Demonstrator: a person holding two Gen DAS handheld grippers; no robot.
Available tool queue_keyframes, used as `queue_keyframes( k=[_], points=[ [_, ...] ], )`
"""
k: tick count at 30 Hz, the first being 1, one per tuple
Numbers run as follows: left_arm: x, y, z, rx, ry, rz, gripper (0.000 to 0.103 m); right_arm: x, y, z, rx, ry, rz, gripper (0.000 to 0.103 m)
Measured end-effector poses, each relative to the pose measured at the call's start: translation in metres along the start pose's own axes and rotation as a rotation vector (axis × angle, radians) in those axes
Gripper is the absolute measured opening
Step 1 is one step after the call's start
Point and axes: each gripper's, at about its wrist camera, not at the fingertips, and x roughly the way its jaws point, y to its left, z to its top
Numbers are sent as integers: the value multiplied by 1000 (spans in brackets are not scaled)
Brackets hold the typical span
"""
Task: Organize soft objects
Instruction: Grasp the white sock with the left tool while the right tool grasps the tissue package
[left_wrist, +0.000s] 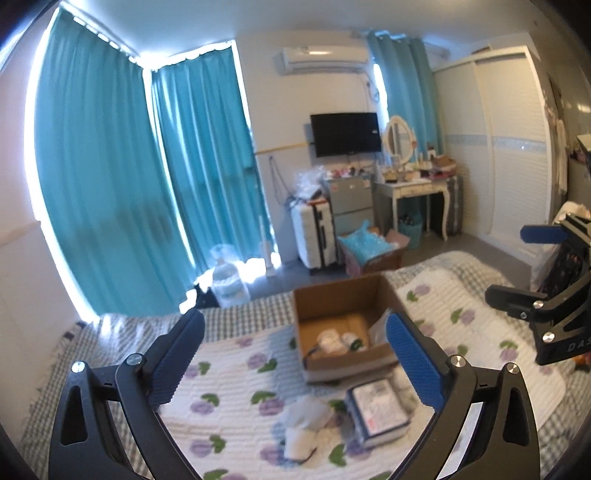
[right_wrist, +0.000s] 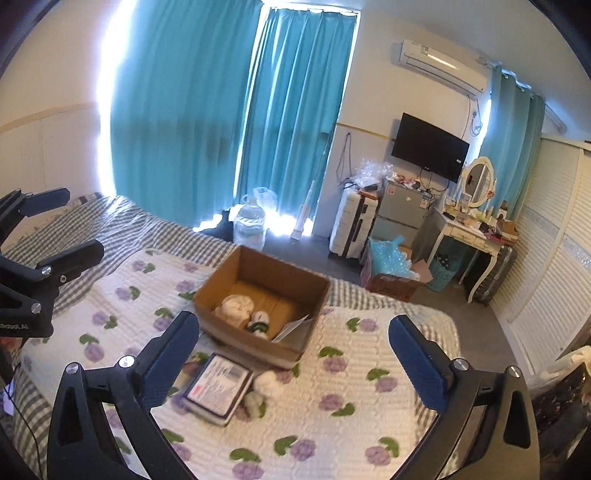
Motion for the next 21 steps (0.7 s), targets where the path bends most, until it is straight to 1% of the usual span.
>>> queue_keyframes(
  k=[1, 3, 6, 11, 14, 17, 19, 20, 21],
  points=[
    [0, 1, -6, 1, 7, 5, 101, 0, 5, -5, 4, 3, 11, 103],
    [4, 7, -21, -8, 36, -11, 101, 4, 15, -17, 7, 1, 26, 103],
    [16, 17, -42, -44, 88, -22, 101, 26, 30, -38, 6, 4, 19, 103],
    [52, 30, -90, -131, 151, 6, 100, 82, 55, -73, 25, 88, 11, 103],
    [75, 29, -115, -161, 189, 16, 99, 122, 67, -93, 53, 157, 25, 103],
    [102, 27, -138, -179, 234, 35, 99, 161, 78, -116, 102, 235, 50, 103],
    [119, 25, -153, -194, 263, 29, 98, 178, 83, -130, 135, 266, 75, 103],
    [127, 25, -163, -204, 282, 18, 98, 185, 85, -136, 148, 280, 89, 103],
    [133, 24, -171, -207, 293, 14, 93, 193, 89, -144, 154, 294, 103, 103]
  ],
)
